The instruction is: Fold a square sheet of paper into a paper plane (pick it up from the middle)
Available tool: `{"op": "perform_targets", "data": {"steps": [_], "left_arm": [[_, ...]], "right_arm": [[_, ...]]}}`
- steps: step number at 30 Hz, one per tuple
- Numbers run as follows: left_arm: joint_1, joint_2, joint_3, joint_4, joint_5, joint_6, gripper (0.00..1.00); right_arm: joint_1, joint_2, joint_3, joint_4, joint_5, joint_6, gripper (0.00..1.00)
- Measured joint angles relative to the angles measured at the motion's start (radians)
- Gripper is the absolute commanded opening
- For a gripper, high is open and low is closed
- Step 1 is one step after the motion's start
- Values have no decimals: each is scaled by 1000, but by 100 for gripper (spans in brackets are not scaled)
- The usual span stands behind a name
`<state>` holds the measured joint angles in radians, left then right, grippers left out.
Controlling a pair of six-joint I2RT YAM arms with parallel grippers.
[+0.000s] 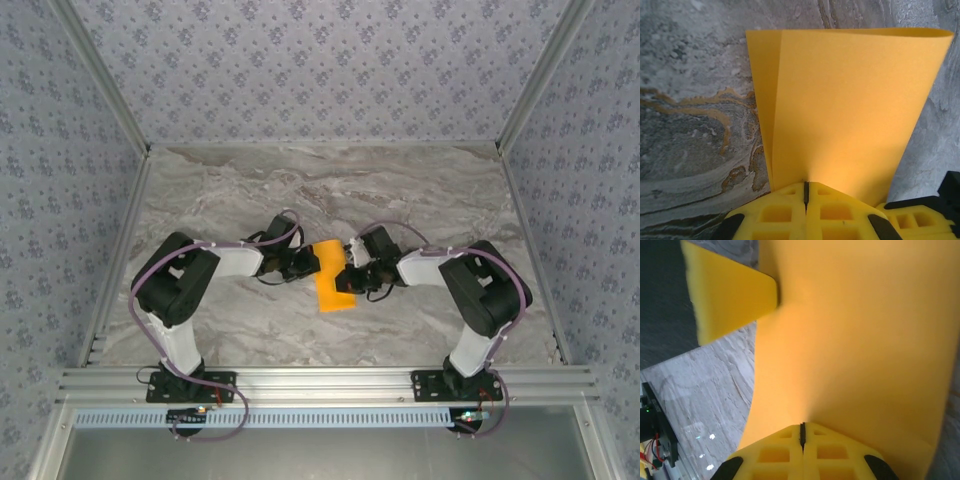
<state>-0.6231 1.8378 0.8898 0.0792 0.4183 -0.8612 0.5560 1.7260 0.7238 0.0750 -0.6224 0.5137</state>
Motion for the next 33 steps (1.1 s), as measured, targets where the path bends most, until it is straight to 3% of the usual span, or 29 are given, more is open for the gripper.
{"op": "perform_targets", "data": {"steps": [12, 17, 21, 25, 33], "left_arm": [[-1, 0, 0, 0, -6, 0, 0], [-1, -2, 0, -1, -6, 5, 0], [-1, -2, 0, -2, -6, 7, 0], [-1, -2, 3, -6, -6, 8, 0], [-2, -2, 5, -12, -6, 8, 0]], "right_arm": [[-16, -171, -257, 159, -18, 29, 0], [-37, -291, -302, 31, 10, 44, 0], [-52, -354, -243, -64, 29, 50, 0], [-56, -277, -78, -29, 31, 71, 0], [-59, 67, 142, 116, 31, 134, 0]]}}
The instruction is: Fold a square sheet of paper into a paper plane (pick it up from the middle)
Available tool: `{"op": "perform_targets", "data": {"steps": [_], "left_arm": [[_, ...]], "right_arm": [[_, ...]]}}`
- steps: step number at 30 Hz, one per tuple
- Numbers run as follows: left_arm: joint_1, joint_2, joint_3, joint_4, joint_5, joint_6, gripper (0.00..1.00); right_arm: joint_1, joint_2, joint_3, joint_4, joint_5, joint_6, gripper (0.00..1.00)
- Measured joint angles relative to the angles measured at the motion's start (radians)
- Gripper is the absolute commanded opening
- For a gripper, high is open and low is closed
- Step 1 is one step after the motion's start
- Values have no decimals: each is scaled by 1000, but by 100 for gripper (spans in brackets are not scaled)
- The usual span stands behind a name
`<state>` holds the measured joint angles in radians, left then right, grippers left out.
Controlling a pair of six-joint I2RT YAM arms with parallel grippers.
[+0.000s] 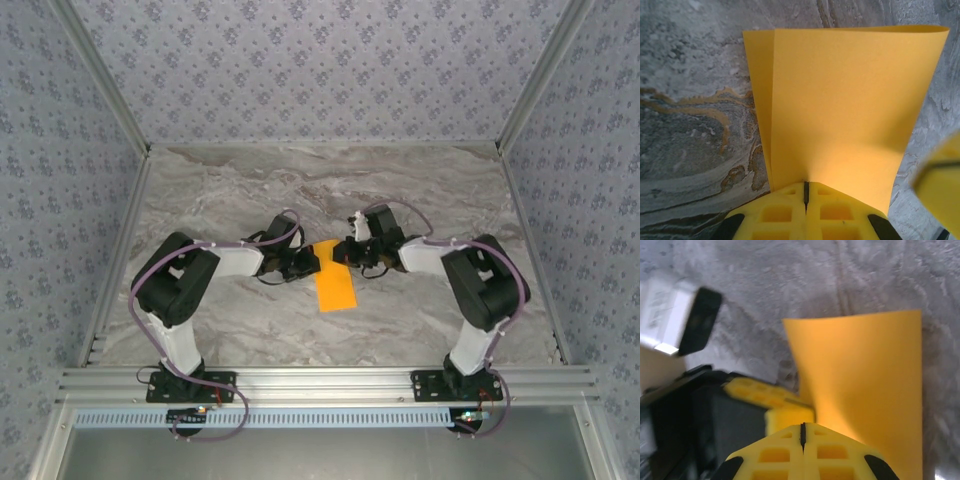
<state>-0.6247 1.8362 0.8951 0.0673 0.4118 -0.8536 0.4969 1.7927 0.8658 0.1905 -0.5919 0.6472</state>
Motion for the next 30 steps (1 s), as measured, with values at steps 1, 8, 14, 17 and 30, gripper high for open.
{"op": "perform_targets", "data": {"steps": [1, 8, 14, 17, 30], "left_arm": [[0, 0, 1, -1, 0, 0, 0], [0, 0, 1, -3, 0, -1, 0], [0, 0, -8, 11, 0, -5, 0], [0, -2, -19, 26, 0, -8, 0], [-4, -6, -24, 37, -6, -11, 0]], "right_arm": [[0, 27, 13, 2, 0, 3, 0], [-24, 118, 34, 50, -10, 30, 0], [-106, 118, -6, 118, -34, 45, 0], [-141, 112, -17, 130, -39, 45, 0], [-39, 47, 48, 68, 81, 47, 0]]}}
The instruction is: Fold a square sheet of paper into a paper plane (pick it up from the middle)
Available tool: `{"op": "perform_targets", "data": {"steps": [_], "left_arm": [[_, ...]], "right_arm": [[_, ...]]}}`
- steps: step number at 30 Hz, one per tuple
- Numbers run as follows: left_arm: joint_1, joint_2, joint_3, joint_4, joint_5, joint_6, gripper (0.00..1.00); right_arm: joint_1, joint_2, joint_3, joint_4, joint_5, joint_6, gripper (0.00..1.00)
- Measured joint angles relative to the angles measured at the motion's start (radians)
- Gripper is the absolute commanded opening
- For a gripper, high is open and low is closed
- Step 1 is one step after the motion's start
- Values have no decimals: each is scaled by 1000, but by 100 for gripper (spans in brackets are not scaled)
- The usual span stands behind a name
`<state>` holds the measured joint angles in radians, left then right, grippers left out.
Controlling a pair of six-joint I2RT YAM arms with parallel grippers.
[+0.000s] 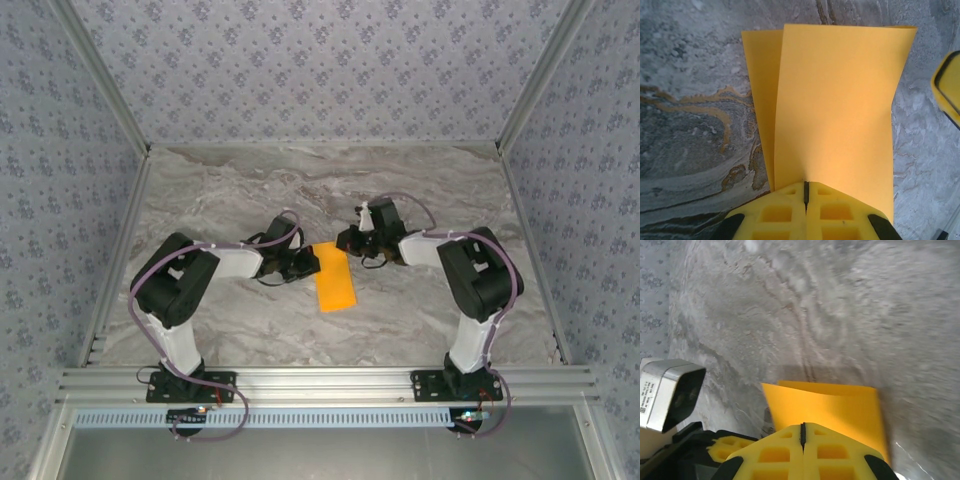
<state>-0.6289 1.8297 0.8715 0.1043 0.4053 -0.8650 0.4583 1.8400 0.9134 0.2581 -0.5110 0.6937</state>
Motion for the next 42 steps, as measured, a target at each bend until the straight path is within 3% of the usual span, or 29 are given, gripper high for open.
{"op": "perform_targets", "data": {"steps": [8, 20, 26, 31, 42], "left_arm": [[-1, -3, -4, 2, -5, 0, 0], [-2, -8, -8, 1, -10, 0, 0], [-2, -8, -5, -5, -12, 0, 0], [-2, -9, 4, -22, -13, 2, 0], [-2, -9, 46, -106, -16, 42, 0]], "right_arm": [[-8, 121, 82, -36, 21, 11, 0], [-77, 75, 105, -135, 100, -6, 0], [1, -86, -8, -148, 69, -29, 0], [72, -110, -100, -184, 17, -33, 0], [64, -110, -131, -253, -17, -107, 0]]}}
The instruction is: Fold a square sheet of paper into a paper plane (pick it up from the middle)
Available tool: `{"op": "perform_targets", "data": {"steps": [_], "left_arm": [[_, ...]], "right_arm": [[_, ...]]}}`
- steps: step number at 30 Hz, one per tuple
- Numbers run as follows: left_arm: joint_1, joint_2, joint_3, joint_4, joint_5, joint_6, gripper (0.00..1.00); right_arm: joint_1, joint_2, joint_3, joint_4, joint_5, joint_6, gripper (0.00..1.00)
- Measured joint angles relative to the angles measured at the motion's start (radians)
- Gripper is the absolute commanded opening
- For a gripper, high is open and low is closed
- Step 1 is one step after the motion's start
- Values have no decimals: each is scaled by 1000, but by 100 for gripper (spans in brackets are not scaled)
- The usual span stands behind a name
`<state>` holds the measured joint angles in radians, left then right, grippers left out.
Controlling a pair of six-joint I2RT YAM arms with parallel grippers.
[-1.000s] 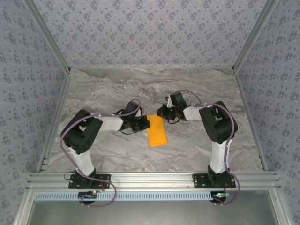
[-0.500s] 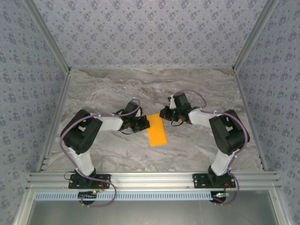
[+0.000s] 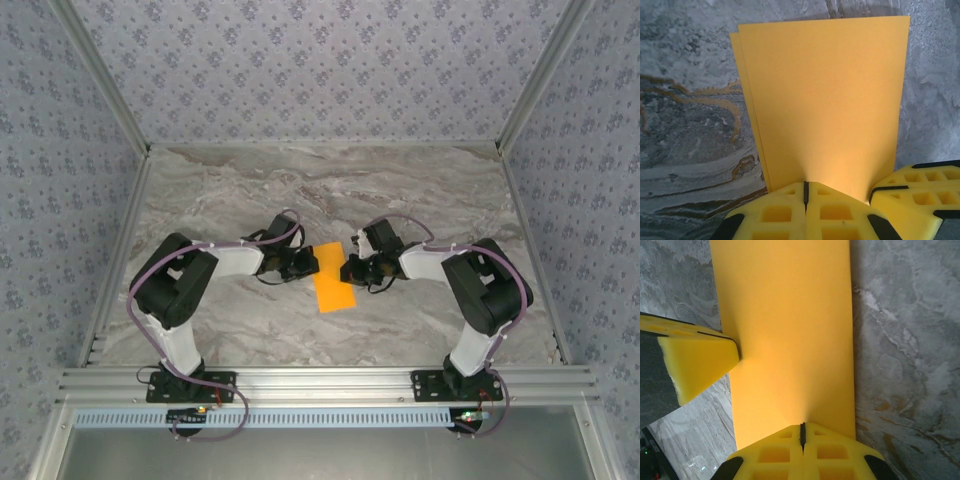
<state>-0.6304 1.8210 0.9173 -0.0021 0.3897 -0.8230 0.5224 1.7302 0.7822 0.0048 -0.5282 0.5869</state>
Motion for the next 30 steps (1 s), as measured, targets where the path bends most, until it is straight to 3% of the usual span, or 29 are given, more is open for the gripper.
{"op": "perform_targets", "data": {"steps": [5, 15, 30], "left_arm": [[0, 0, 22, -48, 21, 40, 2], [-34, -17, 65, 8, 98, 37, 6], [-119, 137, 187, 51, 120, 18, 3]], "right_arm": [[0, -18, -36, 26, -18, 3, 0], [44, -123, -190, 135, -14, 169, 0], [18, -192, -217, 84, -17, 153, 0]]}}
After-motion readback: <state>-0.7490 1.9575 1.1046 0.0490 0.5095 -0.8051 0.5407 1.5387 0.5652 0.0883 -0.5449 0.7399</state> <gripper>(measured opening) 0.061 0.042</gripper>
